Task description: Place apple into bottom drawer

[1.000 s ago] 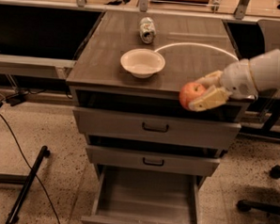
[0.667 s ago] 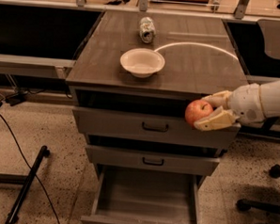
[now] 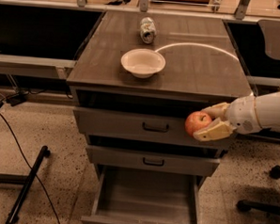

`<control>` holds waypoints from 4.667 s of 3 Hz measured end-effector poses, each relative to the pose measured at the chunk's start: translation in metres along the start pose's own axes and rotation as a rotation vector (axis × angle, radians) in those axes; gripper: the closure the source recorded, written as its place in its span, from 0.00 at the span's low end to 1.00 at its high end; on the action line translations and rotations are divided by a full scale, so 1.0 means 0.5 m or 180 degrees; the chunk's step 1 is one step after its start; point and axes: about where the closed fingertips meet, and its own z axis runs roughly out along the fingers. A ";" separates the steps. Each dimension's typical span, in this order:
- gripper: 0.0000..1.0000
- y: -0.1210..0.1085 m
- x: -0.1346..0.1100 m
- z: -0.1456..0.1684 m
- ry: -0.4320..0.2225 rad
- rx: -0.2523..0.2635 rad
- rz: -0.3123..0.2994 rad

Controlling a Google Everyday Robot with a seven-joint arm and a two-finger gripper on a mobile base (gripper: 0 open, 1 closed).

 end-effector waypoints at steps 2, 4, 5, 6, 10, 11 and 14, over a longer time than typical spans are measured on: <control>1.00 0.113 0.191 0.133 0.0527 -0.0165 -0.0485; 1.00 0.187 0.279 0.210 0.0495 -0.0750 -0.0374; 1.00 0.230 0.363 0.266 0.0437 -0.0607 -0.0051; 1.00 0.293 0.468 0.327 0.0542 -0.0443 0.0224; 1.00 0.196 0.481 0.471 -0.0539 0.0316 0.0271; 1.00 0.179 0.499 0.531 -0.0590 0.0438 -0.0080; 1.00 0.142 0.604 0.632 -0.0134 0.0472 0.0026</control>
Offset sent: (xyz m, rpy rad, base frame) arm -0.1044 0.0249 -0.2082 -0.2292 0.0527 0.2568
